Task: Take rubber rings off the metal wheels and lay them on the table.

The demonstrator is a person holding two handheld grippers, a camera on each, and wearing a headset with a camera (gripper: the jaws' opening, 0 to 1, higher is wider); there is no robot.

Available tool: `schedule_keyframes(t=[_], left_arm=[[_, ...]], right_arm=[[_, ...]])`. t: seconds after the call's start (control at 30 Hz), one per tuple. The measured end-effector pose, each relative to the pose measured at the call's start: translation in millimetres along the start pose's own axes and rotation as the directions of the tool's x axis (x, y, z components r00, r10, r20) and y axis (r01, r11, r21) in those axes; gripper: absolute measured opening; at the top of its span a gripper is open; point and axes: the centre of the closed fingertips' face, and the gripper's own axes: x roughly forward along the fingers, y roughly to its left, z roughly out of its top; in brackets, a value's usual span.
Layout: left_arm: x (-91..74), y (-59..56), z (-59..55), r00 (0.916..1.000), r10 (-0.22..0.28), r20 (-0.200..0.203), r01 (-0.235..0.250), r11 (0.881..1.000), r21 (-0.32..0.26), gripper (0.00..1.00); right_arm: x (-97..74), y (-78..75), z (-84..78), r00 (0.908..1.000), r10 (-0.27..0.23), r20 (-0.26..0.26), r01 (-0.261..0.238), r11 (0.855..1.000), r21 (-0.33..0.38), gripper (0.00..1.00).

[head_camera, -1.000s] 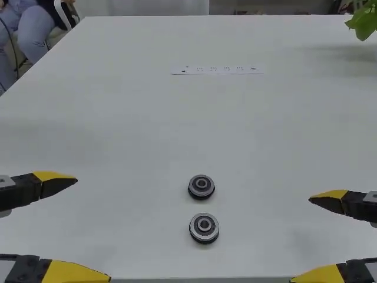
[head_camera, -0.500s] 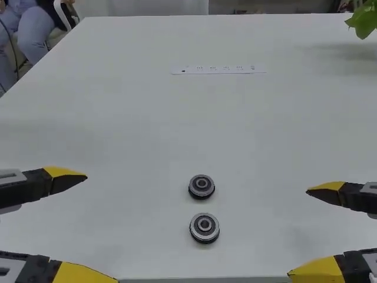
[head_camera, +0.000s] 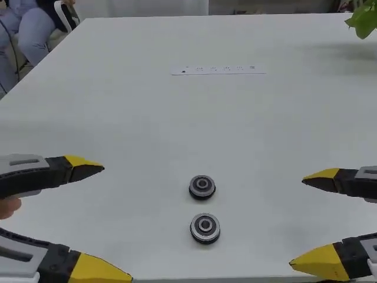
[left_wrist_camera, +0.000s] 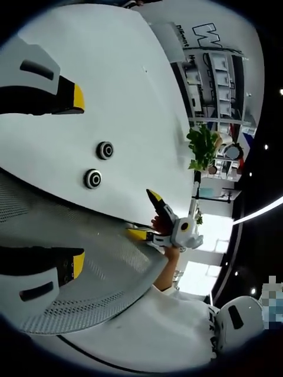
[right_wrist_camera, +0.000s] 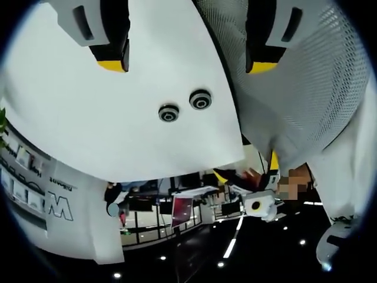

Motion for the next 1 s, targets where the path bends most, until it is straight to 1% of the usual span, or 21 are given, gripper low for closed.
schedule_keyframes(t=[0.07,0.13,0.17,0.2,0.23,0.27,0.33,0.4,0.43,0.57,0.6,0.67,0.7,0.83,0.93,1.0], left_arm=[[1.1,-1.5,4.3,0.9999,-0.015,0.005,0.015,1.0,0.012,0.91],[3.1,-1.3,7.5,0.9998,-0.019,0.008,0.019,1.0,0.022,0.91],[5.4,0.3,11.8,0.9995,-0.015,0.028,0.015,1.0,0.021,0.9],[7.8,0.4,16.5,0.9981,-0.019,0.058,0.02,1.0,-0.009,0.88],[8.5,-1.2,17.1,0.9977,-0.033,0.06,0.034,0.999,-0.014,0.88],[9.4,-1.3,17.8,0.9974,-0.036,0.063,0.036,0.999,-0.009,0.88],[12.5,-0.7,18.4,0.9976,-0.035,0.06,0.036,0.999,-0.006,0.88],[16.4,-0.2,16.7,0.9985,-0.036,0.041,0.036,0.999,0.008,0.88],[18.9,-0.9,18.0,0.9984,-0.039,0.043,0.038,0.999,0.02,0.88],[27.9,-4.7,20.3,0.997,-0.061,0.047,0.06,0.998,0.03,0.87],[30.7,-5.8,19.1,0.997,-0.068,0.037,0.066,0.997,0.045,0.86],[33.6,-6.1,18.6,0.9968,-0.075,0.03,0.072,0.995,0.072,0.84],[34.8,-5.9,18.6,0.9967,-0.076,0.029,0.073,0.994,0.075,0.84],[40.1,-6.2,15.1,0.9951,-0.098,0.002,0.098,0.991,0.094,0.8],[42.9,-5.3,16.4,0.9954,-0.096,0.003,0.095,0.989,0.114,0.78],[45.2,-2.3,20.0,0.9964,-0.083,0.017,0.08,0.989,0.121,0.79]], right_arm=[[1.2,0.3,0.5,0.9999,0.009,-0.012,-0.01,1.0,-0.02,0.78],[2.3,-1.6,1.0,0.9997,0.007,-0.023,-0.008,0.999,-0.038,0.77],[2.7,-2.0,1.8,0.9997,0.007,-0.024,-0.008,0.999,-0.043,0.77],[3.2,-2.7,2.9,0.9997,0.01,-0.023,-0.011,0.999,-0.051,0.76],[3.6,-2.8,4.0,0.9997,0.012,-0.022,-0.013,0.998,-0.057,0.75],[4.0,-2.9,6.0,0.9997,0.013,-0.019,-0.015,0.998,-0.066,0.74],[4.9,-3.6,8.4,0.9999,0.013,-0.011,-0.014,0.997,-0.076,0.72],[6.9,-3.3,11.6,0.9998,0.018,0.006,-0.017,0.995,-0.102,0.68],[7.8,-1.6,11.3,0.9996,0.028,0.004,-0.028,0.993,-0.114,0.67],[10.6,0.0,10.4,0.9992,0.039,-0.004,-0.039,0.989,-0.142,0.62],[11.4,1.2,10.5,0.9989,0.047,-0.005,-0.047,0.987,-0.152,0.61],[13.2,3.2,11.1,0.9983,0.058,-0.002,-0.058,0.986,-0.159,0.58],[14.1,4.3,11.4,0.9979,0.064,-0.001,-0.064,0.985,-0.162,0.57],[19.8,8.8,11.5,0.9965,0.083,-0.004,-0.083,0.98,-0.182,0.54],[25.8,11.3,12.6,0.9954,0.096,-0.006,-0.095,0.976,-0.198,0.54],[29.4,13.4,14.2,0.9938,0.112,-0.002,-0.11,0.973,-0.203,0.53]])
